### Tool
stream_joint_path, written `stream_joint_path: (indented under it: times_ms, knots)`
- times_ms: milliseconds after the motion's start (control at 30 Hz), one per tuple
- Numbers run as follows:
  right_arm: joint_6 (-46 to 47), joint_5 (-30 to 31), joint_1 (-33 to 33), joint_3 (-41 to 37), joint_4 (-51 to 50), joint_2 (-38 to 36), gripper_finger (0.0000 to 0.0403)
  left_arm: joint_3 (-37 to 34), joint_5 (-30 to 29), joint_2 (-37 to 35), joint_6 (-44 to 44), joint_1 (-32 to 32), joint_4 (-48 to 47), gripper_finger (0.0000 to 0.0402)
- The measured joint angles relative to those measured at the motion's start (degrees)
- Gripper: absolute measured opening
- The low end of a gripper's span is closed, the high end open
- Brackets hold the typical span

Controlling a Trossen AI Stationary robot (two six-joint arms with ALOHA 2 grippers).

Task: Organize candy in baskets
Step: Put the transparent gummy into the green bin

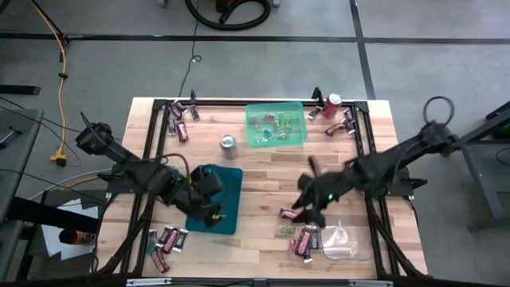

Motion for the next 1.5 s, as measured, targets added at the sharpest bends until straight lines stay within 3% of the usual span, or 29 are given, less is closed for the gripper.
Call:
stream_joint_path:
  times_ms: [167,267,433,667,1100,1300,1500]
  knots:
    - [-8.2,9.3,5.2,8.8,-15.1,12.0,0.0259,0.0,0.2,-1.0,0.5,3.1,-0.1,0.0226]
    - [-12.8,11.5,6.4,12.3,-19.5,18.8,0.0259,0.0,-2.1,-2.0,2.4,4.2,0.0,0.0226]
    - [-17.5,9.5,6.8,14.7,-19.5,27.7,0.0259,0.0,-9.5,-3.7,2.7,6.3,0.0,0.0226]
    - [-16.9,8.7,6.2,14.9,-18.6,35.8,0.0259,0.0,-13.3,-4.8,3.5,8.0,-0.1,0.0226]
    - [-14.0,8.3,6.1,14.9,-13.3,42.3,0.0251,0.0,-14.0,-4.9,9.7,10.5,-0.1,0.0226]
    - [-9.5,10.7,6.2,15.1,-13.0,43.7,0.0185,0.0,-14.4,-6.0,10.7,11.6,-0.3,0.0226]
    - [-8.1,11.6,5.2,19.6,-17.8,42.5,0.0026,0.0,-15.1,-13.4,18.4,11.7,0.3,0.0226]
